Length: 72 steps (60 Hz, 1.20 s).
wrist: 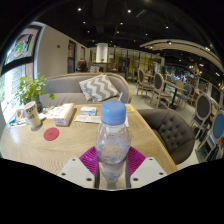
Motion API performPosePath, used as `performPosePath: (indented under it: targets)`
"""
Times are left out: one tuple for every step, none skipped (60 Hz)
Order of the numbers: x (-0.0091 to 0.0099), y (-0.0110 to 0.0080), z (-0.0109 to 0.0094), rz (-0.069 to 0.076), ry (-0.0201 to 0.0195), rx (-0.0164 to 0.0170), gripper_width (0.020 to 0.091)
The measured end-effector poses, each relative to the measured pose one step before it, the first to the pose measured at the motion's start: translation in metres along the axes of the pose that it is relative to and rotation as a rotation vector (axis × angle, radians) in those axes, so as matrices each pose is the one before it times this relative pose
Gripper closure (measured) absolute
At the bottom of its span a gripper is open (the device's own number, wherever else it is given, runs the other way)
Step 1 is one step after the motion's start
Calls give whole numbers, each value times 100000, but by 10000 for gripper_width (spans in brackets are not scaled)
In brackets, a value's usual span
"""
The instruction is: Pour water
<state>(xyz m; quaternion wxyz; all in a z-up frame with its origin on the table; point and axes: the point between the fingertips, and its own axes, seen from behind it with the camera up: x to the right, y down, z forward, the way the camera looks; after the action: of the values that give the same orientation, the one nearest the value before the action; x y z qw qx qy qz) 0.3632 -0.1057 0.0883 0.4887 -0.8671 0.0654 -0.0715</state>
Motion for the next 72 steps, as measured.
performPosePath:
  targets:
    - [202, -122, -128, -187, 273, -1, 757]
    - [-73, -294, -109, -191, 613, 17, 757]
    - [-181, -371, -15, -307, 815, 168, 757]
    - [-65, -328, -57, -393, 633, 120, 757]
    - [-102, -393, -10, -544, 608, 130, 757]
    - [-97, -410, -3, -606, 685, 154, 758]
    - [-105, -470, 1, -684, 816, 190, 757]
    - [-101, -526, -6, -826, 915, 274, 757]
    - [-28, -664, 6, -1064, 911, 236, 757]
    - [-133, -606, -33, -1171, 1101, 421, 758]
    - [-122, -649, -5, -1192, 1192, 427, 758]
    - [-146, -720, -28, -1305, 1366, 311, 758]
    - [-127, -715, -80, -1347, 1316, 372, 758]
    - [-120, -790, -50, -1478, 1331, 429, 758]
    - [-155, -839, -59, -1665, 1260, 578, 758]
    - [-205, -875, -16, -1760, 1243, 746, 758]
    - [-227, -934, 27, -1837, 1313, 864, 758]
    - [64, -954, -39, -1909, 1235, 811, 758]
    - [-406, -861, 78, -2114, 1508, 822, 757]
    - [-311, -939, 22, -2318, 1467, 853, 757]
    - [-306, -954, 38, -2468, 1483, 857, 756]
    - [-332, -932, 67, -2503, 1506, 819, 757]
    - [-317, -934, 72, -2580, 1520, 827, 756]
    - [-303, -929, 85, -2643, 1580, 753, 756]
    - [174, -849, 67, -2569, 1292, 743, 757]
    - [-289, -858, 68, -2687, 1486, 575, 757]
    - [-333, -911, 54, -2754, 1482, 530, 756]
    - [-346, -913, 41, -2751, 1405, 466, 756]
    - [-350, -901, 25, -2775, 1273, 498, 756]
    - [-399, -945, 35, -2782, 1099, 644, 756]
    - [-417, -967, 63, -2767, 945, 729, 755]
    - [-397, -961, 28, -2791, 798, 796, 756]
    - [-434, -928, 57, -3013, 773, 667, 756]
    - [-256, -609, 128, -3162, 670, 557, 756]
    - [-356, -820, 51, -3286, 546, 542, 755]
    - [-383, -950, -109, -3621, 765, 331, 756]
    - [-412, -893, 52, -3444, 685, 462, 756]
    - [-380, -815, 80, -3516, 800, 390, 756]
    - [-369, -790, 65, -3694, 856, 324, 756]
    - [-356, -777, 69, -3818, 799, 341, 756]
    - [-356, -784, 50, -3827, 672, 536, 756]
    - [-401, -841, 48, -3740, 483, 893, 756]
    - [-623, -794, 329, -3463, 365, 1383, 756]
    - [-131, -915, -155, -3838, 488, 1025, 756]
    - [-278, -899, 34, -3741, 464, 1253, 756]
    - [-291, -857, 25, -3797, 459, 1349, 756]
    - [-270, -829, 84, -3972, 489, 1320, 756]
    - [-288, -811, 95, -4159, 480, 1196, 757]
    - [-285, -718, 107, -4185, 542, 1100, 756]
    - [-249, -694, 111, -4085, 568, 1023, 757]
    - [-252, -683, 114, -3942, 499, 1013, 758]
    - [-252, -687, 132, -3741, 405, 996, 758]
    - [-709, -808, 540, -3265, 510, 1097, 758]
    - [-207, -547, 140, -3622, 281, 757, 759]
    - [-495, -564, 87, -3394, 156, 663, 759]
    - [-342, -468, 158, -3327, 112, 508, 760]
    - [-335, -420, 162, -3277, 15, 316, 759]
    - [-372, -394, 158, -3179, -24, 178, 759]
    - [-340, -364, 126, -3032, 43, 198, 758]
    - [-305, -427, 125, -3067, 30, 371, 758]
    - [-507, -373, 330, -2943, 196, 846, 759]
    - [-249, -482, 114, -3445, 140, 630, 760]
    - [-331, -452, 71, -3312, -33, 700, 761]
    - [-263, -433, 78, -3841, -29, 529, 761]
    - [-290, -424, 102, -4016, -228, 410, 761]
    - [-277, -447, 115, -3700, -200, 538, 757]
    - [-213, -444, 47, -3012, -60, 783, 756]
    - [-231, -462, 81, -2610, -222, 1006, 757]
    - [-252, -284, 57, -2209, -312, 591, 758]
    - [-303, -188, 84, -1968, -512, 186, 756]
    - [-484, -4, 194, -1323, -568, 291, 756]
    - [-215, -152, 65, -1106, -913, -18, 756]
